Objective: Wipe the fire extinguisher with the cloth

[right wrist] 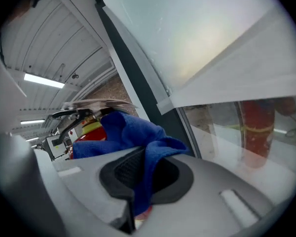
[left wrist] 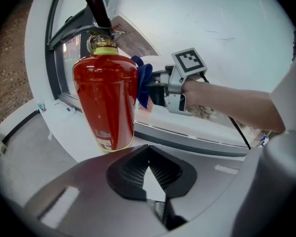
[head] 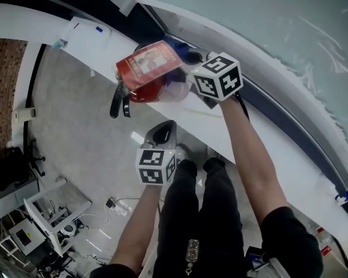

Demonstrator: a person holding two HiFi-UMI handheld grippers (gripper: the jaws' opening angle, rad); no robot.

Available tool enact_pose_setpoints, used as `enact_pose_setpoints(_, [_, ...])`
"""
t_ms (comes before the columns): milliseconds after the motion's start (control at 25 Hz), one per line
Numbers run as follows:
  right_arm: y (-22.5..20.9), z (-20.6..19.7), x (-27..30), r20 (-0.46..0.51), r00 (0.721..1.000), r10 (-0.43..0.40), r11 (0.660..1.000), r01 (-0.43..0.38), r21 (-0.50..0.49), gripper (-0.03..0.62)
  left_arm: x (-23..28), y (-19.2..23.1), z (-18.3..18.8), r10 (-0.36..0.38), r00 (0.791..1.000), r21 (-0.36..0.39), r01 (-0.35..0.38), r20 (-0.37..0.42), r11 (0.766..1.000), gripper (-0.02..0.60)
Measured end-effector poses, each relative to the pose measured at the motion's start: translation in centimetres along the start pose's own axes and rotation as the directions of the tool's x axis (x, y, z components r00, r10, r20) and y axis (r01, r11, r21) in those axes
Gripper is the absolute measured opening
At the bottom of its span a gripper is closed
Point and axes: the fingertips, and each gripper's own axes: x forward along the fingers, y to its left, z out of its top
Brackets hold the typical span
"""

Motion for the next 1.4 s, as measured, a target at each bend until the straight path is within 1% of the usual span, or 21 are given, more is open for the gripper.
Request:
enact_pose_setpoints(160, [2.4,-1.8,-3.0,0.076,0.997,0.016,0.999,-0.020,0.051,0.028,0.3,0.5,-0.6,-0.001,1.000,0.002,0.001,-0.009,1.000,0.009])
enact_pose_setpoints(320, [4.7,-3.8,-4.4,0.108,0.994,-0.005,0.999,0.000,0.048,0.028,0.8,1.5,-1.4,0.005,1.000,0.009,-0.005,-0.026,1.000,0.008])
enact_pose_setpoints(440, [5.9,-5.0,-4.6,0.132,0.989,-0.064,0.998,0.064,0.001,0.028,1.2,2.3,-2.5,0.010,0.998,0.025,-0.008,-0.057,1.000,0.008])
enact_pose_setpoints(520, [6.6,-5.9,-4.5,0.140,0.985,-0.102,0.994,0.105,-0.011,0.028,1.3,2.8,-3.2,0.009,0.997,0.040,-0.006,-0.071,0.999,0.008])
enact_pose_setpoints(640, [7.4,-6.9,-4.2,0.138,0.978,-0.157,0.987,0.159,-0.010,0.028,1.3,3.5,-4.1,-0.010,0.997,0.063,0.015,-0.080,0.998,0.008])
enact_pose_setpoints(760, [8.0,-7.8,-3.8,0.135,0.968,-0.212,0.977,0.213,0.001,0.028,0.6,4.5,-5.0,-0.032,0.996,0.068,0.038,-0.085,0.997,0.008])
enact_pose_setpoints(920, [9.0,-8.9,-3.4,0.133,0.956,-0.263,0.965,0.262,0.027,0.028,-0.8,4.9,-6.8,-0.068,0.994,0.099,0.076,-0.086,0.992,0.008])
enact_pose_setpoints(1000, [9.6,-9.4,-3.0,0.125,0.958,-0.259,0.966,0.259,0.009,0.029,-0.3,4.8,-7.8,-0.072,0.994,0.104,0.080,-0.085,0.991,0.008])
enact_pose_setpoints(1200, [11.2,-10.9,-1.2,0.112,0.975,-0.190,0.981,0.192,-0.005,0.029,1.3,4.7,-10.0,-0.045,0.992,0.056,0.052,-0.117,0.997,0.008])
enact_pose_setpoints(1280, [10.7,-11.0,-1.5,0.121,0.975,-0.186,0.982,0.189,-0.011,0.029,1.7,4.4,-10.0,-0.034,0.992,0.043,0.039,-0.118,0.998,0.008])
enact_pose_setpoints(1400, [8.3,-11.1,-3.0,0.122,0.970,-0.208,0.978,0.210,0.000,0.029,2.3,3.8,-9.4,-0.022,0.994,0.025,0.025,-0.109,0.999,0.008])
